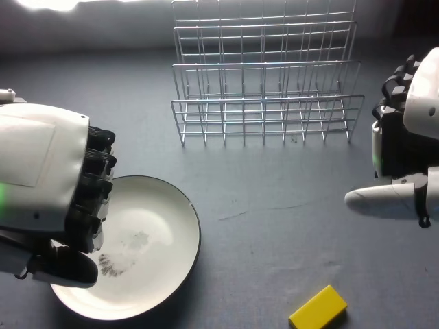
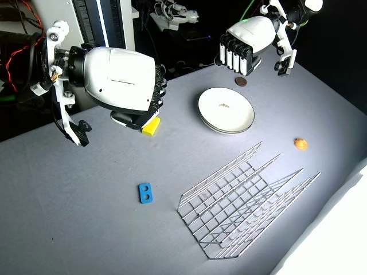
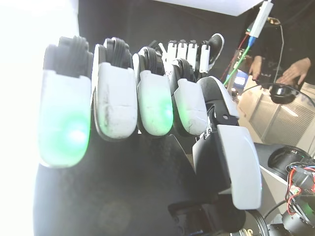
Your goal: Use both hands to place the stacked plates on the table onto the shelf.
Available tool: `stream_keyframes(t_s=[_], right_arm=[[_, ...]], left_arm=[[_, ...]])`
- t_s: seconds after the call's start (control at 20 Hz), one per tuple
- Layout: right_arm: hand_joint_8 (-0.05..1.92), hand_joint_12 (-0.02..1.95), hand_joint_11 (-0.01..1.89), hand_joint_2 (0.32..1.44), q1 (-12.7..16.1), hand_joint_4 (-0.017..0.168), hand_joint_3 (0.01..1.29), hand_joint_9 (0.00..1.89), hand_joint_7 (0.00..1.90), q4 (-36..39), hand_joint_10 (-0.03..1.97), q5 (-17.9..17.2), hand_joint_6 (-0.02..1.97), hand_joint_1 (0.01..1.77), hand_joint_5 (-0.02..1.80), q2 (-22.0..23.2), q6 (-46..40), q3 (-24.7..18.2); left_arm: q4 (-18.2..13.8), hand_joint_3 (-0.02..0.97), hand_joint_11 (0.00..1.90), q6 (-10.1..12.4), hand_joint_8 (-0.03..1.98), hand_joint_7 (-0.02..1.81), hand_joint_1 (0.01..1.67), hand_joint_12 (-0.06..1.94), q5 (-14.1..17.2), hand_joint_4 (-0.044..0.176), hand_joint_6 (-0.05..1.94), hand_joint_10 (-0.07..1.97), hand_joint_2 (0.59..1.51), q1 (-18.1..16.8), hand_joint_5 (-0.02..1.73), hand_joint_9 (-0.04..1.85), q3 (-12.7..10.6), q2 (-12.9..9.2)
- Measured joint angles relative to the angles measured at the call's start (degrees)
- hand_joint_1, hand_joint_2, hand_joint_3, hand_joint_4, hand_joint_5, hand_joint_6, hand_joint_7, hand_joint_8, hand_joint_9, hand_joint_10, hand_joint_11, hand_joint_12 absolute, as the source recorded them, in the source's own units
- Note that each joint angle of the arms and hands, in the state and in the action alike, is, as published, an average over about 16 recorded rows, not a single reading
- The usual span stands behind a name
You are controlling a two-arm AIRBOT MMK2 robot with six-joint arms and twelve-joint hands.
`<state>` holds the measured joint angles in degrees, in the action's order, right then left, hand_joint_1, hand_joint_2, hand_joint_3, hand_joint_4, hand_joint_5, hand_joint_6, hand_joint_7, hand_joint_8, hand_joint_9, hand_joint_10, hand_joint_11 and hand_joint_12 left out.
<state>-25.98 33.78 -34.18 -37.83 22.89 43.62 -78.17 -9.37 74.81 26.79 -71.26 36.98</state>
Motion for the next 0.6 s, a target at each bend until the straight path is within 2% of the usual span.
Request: stream_keyframes(t_s=[0.2, 0.35, 0.45, 0.5, 0.6], right_arm=[[0.61, 0.58, 0.71, 1.16, 0.00, 0.005, 0.04, 0.60, 0.60, 0.07, 0.62, 0.01, 0.63, 0.09, 0.59, -0.02, 0.00, -0.02], [0.48, 0.46, 0.56, 1.15, 0.00, 0.005, 0.04, 0.48, 0.48, 0.13, 0.49, -0.05, 0.50, 0.11, 0.47, -0.03, -0.01, -0.03], [0.38, 0.35, 0.45, 1.12, 0.00, 0.004, 0.04, 0.38, 0.38, 0.47, 0.39, -0.20, 0.40, 0.17, 0.38, -0.03, -0.22, -0.04], [0.27, 0.24, 0.35, 1.11, 0.00, 0.003, 0.04, 0.28, 0.28, 0.85, 0.27, -0.29, 0.29, 0.22, 0.28, -0.04, -0.50, -0.05], [0.08, 0.05, 0.16, 1.08, -0.04, 0.003, 0.03, 0.12, 0.12, 1.85, 0.08, -0.53, 0.09, 0.35, 0.12, -0.05, -1.17, -0.06]], left_arm=[[-0.05, 0.041, 0.61, -0.01, 0.52, 0.48, 0.13, 0.51, 0.08, 0.016, 0.50, 0.51, 1.095, 0.00, 0.46, 0.52, -0.19, 0.00], [-0.10, 0.037, 0.49, -0.01, 0.41, 0.39, 0.11, 0.40, 0.14, 0.012, 0.40, 0.40, 1.090, 0.00, 0.37, 0.42, -0.27, 0.00], [-0.13, 0.036, 0.39, -0.03, 0.31, 0.30, 0.08, 0.30, 0.17, 0.005, 0.30, 0.31, 1.080, 0.01, 0.28, 0.33, -0.25, 0.01], [-0.16, 0.033, 0.28, -0.06, 0.20, 0.20, 0.05, 0.19, 0.22, -0.004, 0.18, 0.19, 1.070, 0.04, 0.19, 0.22, -0.24, 0.01], [-0.26, 0.020, 0.11, -0.11, 0.03, 0.06, 0.02, 0.03, 0.41, -0.005, 0.02, 0.03, 1.066, 0.12, 0.06, 0.07, -0.20, 0.01]])
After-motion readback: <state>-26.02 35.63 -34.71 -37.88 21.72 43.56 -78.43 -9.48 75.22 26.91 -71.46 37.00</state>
